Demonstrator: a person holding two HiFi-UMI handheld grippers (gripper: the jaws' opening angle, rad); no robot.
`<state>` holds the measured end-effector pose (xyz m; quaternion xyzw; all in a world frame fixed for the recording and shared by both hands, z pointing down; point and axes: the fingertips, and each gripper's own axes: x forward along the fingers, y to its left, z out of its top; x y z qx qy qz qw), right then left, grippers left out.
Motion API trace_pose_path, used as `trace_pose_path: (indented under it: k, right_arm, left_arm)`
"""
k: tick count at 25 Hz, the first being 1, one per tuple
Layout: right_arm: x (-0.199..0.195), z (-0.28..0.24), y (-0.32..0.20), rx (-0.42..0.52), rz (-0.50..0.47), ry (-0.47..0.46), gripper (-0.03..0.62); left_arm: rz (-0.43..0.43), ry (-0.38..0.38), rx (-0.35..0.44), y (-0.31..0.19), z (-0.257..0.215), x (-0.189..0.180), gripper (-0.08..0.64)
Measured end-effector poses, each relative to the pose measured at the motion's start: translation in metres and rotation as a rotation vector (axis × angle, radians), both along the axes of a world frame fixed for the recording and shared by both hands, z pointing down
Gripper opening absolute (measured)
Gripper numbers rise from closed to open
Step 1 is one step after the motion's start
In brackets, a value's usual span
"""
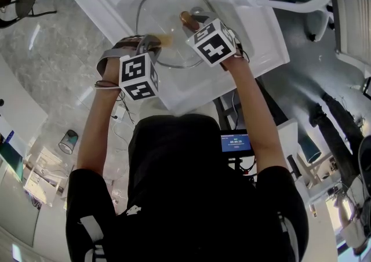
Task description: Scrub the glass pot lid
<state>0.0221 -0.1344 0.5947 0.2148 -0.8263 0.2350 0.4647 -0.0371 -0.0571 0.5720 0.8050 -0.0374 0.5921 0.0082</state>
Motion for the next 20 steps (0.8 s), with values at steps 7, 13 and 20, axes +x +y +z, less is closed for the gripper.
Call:
trace_pose_path:
  k: [7, 13, 20]
  right_arm:
    - [0.0, 0.0, -0.001, 0.003, 0.006, 0.001, 0.124]
    - [0.0, 0.0, 0.0, 0.002, 0.001, 0.004, 0.124]
    - [-0.001, -0.001, 0.0, -0.001, -0.003, -0.002, 0.126]
  left_arm:
    - [-0.014, 0.003, -0.015, 0.017, -0.003, 0.0, 0.02]
    - [-0.001, 0.001, -0.02, 0.032, -0.004, 0.0, 0.02]
    - [-0.009, 0.001, -0.021, 0.032, -0.004, 0.0, 0.02]
